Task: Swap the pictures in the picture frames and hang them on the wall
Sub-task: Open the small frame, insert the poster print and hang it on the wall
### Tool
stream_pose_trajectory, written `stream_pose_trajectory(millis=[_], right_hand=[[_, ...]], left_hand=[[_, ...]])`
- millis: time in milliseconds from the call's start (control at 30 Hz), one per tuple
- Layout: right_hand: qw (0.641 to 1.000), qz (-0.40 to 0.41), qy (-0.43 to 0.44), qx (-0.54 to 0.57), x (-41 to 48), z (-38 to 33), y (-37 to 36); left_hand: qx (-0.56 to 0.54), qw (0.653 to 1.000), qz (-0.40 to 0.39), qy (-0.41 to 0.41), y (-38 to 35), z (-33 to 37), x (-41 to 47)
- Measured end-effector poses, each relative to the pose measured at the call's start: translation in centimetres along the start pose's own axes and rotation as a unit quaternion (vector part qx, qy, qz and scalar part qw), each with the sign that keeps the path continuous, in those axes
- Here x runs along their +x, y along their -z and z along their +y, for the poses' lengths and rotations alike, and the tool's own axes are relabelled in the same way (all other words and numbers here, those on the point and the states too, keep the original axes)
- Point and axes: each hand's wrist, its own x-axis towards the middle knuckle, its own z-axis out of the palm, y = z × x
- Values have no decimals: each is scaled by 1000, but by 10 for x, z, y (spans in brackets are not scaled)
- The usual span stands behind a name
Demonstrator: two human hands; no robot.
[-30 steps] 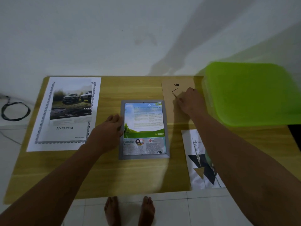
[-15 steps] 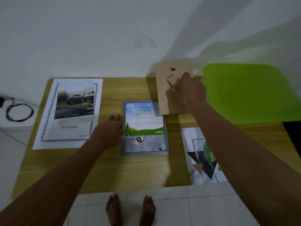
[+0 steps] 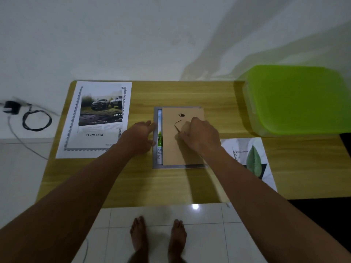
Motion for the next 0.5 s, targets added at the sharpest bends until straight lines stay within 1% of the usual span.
stream_pose_trajectory(millis=[133, 233, 500], right_hand=[[999, 1, 22, -31, -10, -6, -9], [999, 6, 23, -42, -11, -9, -12], [999, 25, 16, -29, -9, -14, -15]], left_hand=[[-9, 1000, 9, -3, -2, -4, -1], [-24, 1000, 11, -5, -2, -5, -2], [-24, 1000, -6, 8, -1, -6, -1]])
